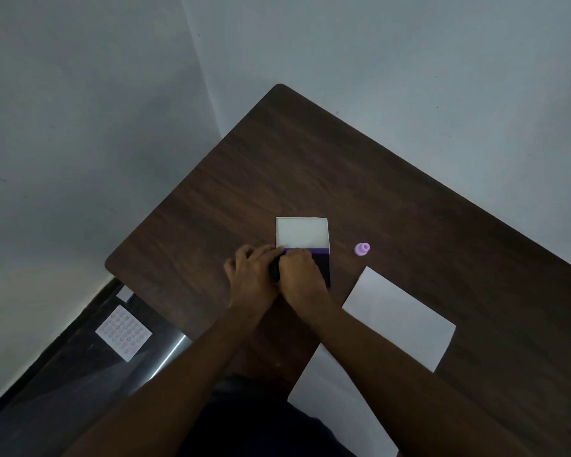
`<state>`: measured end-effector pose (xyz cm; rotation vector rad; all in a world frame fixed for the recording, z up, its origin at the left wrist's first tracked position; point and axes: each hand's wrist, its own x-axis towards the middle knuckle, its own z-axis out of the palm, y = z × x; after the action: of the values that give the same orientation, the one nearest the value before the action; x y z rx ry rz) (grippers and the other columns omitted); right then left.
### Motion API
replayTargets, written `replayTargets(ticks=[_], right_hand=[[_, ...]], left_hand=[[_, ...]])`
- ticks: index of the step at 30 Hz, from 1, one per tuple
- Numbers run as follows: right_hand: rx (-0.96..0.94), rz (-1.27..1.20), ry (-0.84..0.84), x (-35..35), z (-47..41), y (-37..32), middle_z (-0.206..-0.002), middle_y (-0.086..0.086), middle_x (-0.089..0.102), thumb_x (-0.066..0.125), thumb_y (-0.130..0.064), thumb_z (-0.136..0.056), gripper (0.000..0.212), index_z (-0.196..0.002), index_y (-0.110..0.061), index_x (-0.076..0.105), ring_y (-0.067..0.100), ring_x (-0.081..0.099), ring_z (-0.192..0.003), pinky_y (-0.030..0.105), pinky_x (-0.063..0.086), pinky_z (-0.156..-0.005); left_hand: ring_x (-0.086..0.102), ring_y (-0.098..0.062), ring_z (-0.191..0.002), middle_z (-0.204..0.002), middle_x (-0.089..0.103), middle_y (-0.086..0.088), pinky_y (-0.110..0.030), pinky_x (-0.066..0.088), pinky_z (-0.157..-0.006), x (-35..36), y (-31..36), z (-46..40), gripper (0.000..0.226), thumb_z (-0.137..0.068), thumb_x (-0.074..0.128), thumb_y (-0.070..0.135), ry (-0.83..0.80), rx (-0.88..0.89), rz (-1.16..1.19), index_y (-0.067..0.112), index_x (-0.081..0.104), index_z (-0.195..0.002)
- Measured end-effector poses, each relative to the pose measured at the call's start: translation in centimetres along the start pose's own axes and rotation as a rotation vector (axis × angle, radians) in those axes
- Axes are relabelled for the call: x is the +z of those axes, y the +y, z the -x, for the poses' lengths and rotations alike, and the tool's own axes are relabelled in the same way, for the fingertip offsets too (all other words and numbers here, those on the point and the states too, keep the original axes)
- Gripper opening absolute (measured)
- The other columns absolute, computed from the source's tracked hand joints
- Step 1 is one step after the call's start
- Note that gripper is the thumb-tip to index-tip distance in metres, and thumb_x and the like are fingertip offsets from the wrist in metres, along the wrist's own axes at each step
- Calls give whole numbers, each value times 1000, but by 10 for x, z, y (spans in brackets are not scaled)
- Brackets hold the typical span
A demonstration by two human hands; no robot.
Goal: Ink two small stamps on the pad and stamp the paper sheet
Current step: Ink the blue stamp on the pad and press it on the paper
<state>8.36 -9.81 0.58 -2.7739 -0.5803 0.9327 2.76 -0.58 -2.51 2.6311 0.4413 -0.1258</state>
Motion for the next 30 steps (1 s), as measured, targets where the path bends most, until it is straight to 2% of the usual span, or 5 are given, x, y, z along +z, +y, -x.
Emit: replayTargets(ticks=[5, 16, 19, 26, 30], right_hand=[[32, -10, -73, -4, -4, -1, -141, 15, 43, 57, -20, -92, 51, -138, -9, 37, 32, 42, -128, 42, 32, -110], [-28, -11, 88, 6, 0, 0, -132, 16, 52, 53, -18, -94, 39, -131, -8, 46, 31, 48, -121, 41, 39, -105], [-41, 8, 157, 6, 1, -1, -127, 18, 55, 49, -15, -95, 35, -128, -6, 48, 30, 51, -116, 40, 44, -100], [-28, -25, 164, 0, 8, -3, -125, 19, 56, 42, -14, -98, 32, -128, -4, 48, 32, 53, -113, 41, 47, -97], [67, -121, 134, -2, 4, -2, -126, 16, 56, 43, -17, -97, 31, -126, -7, 50, 32, 53, -114, 42, 45, -98]], left_hand=[[38, -21, -125, -133, 55, 11, -42, 28, -100, 2, 0, 0, 48, -82, 66, 37, -4, -5, 8, 37, 53, -128], [36, -20, -125, -133, 54, 12, -42, 28, -99, 5, 0, 2, 44, -85, 64, 34, 18, -16, 67, 36, 53, -128], [37, -20, -125, -133, 55, 12, -42, 28, -100, 5, 0, 2, 45, -84, 65, 35, 26, -20, 77, 37, 53, -127], [36, -21, -125, -132, 55, 11, -40, 26, -96, -3, 4, 1, 42, -85, 61, 35, 15, 54, 25, 35, 53, -126], [38, -21, -125, -131, 57, 9, -43, 28, -97, -7, 8, 2, 41, -83, 63, 33, 7, 56, -3, 34, 56, -124]])
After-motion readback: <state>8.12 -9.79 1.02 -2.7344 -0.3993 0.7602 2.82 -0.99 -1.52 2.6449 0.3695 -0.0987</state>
